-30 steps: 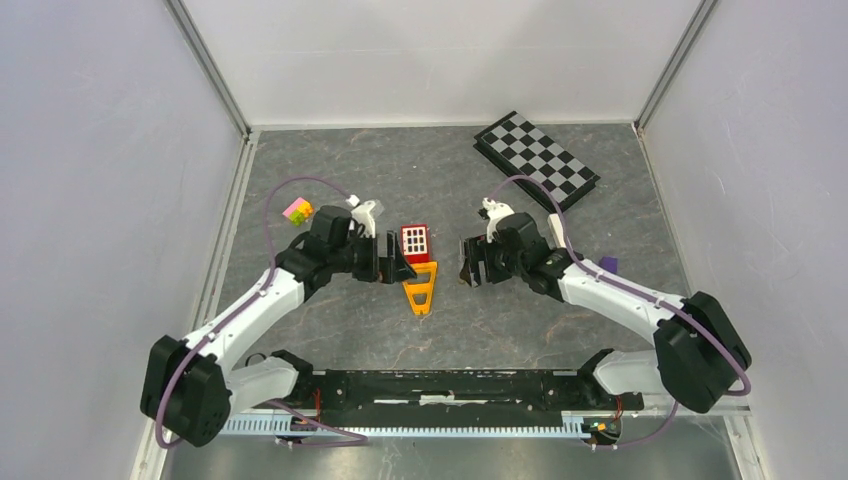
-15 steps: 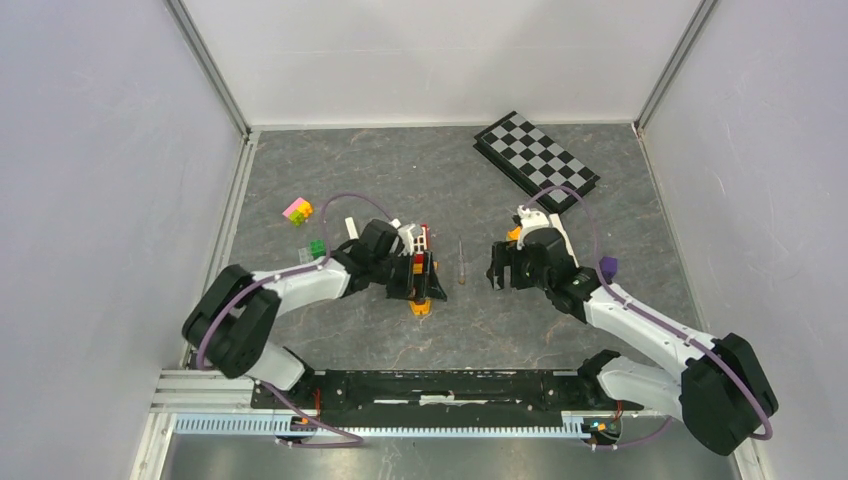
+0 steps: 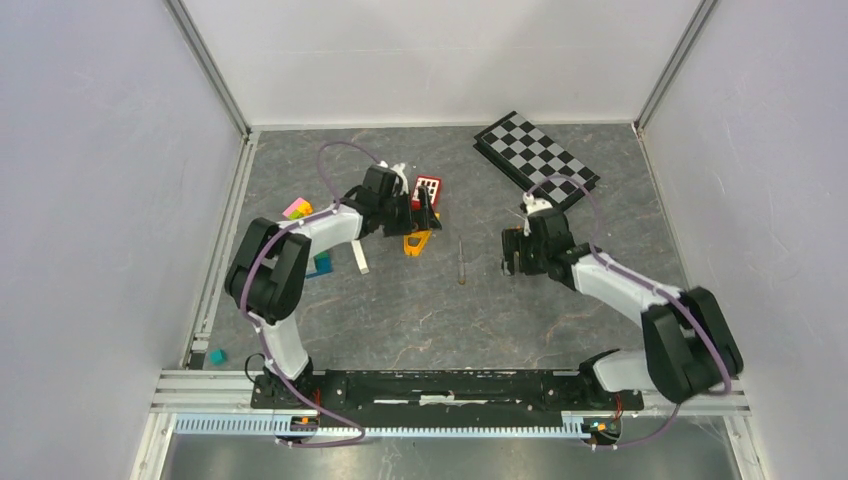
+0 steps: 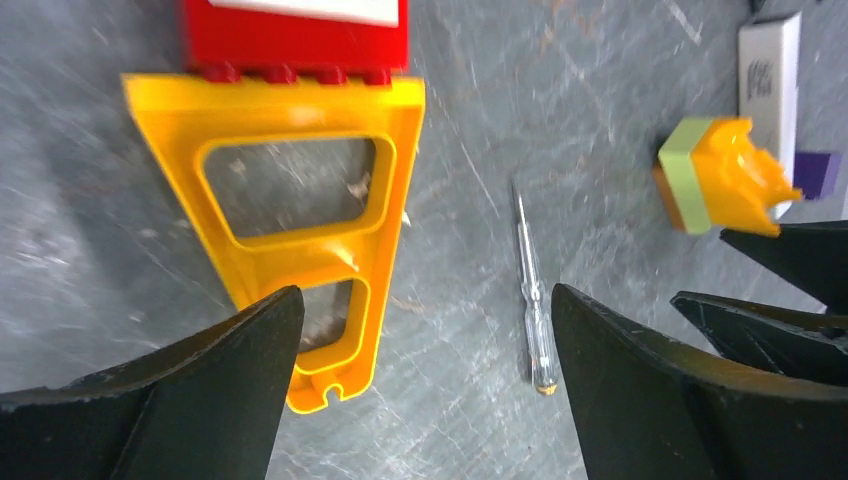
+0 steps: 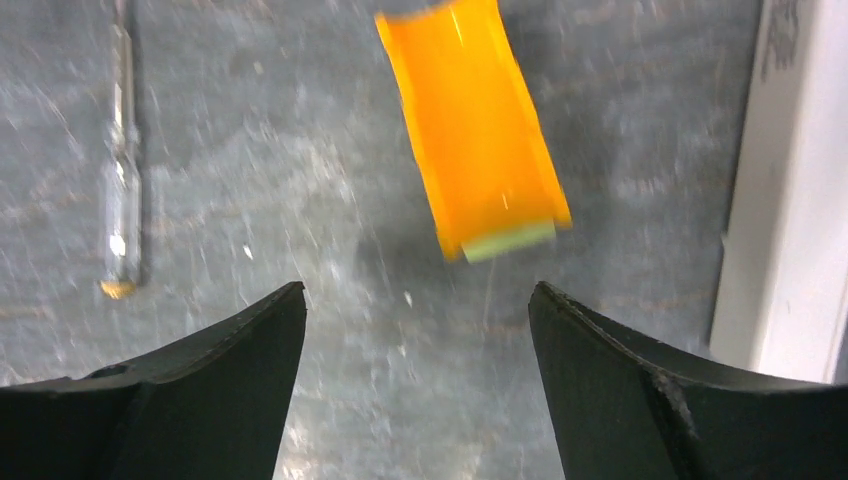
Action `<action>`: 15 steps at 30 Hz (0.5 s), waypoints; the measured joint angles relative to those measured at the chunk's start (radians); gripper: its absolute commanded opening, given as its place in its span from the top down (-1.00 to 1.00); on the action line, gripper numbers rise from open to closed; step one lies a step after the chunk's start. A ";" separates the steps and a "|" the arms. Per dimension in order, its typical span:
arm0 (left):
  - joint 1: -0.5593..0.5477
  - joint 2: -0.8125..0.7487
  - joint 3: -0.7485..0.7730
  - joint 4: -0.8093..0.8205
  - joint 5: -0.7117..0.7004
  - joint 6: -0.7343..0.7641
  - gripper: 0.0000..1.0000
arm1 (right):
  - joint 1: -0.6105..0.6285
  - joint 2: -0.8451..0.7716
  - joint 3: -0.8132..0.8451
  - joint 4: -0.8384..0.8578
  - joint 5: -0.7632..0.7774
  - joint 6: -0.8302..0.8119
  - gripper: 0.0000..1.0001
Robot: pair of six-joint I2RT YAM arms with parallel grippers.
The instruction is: Unload the batteries from the remote control
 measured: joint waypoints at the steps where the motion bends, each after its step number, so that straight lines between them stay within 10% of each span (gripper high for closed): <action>1: 0.013 -0.002 0.020 -0.005 -0.004 0.010 -0.99 | -0.002 0.043 0.035 0.000 -0.005 -0.013 -0.64; 15: 0.078 -0.492 -0.214 -0.168 -0.223 0.082 -0.99 | -0.006 0.309 0.328 0.122 -0.101 -0.063 -0.76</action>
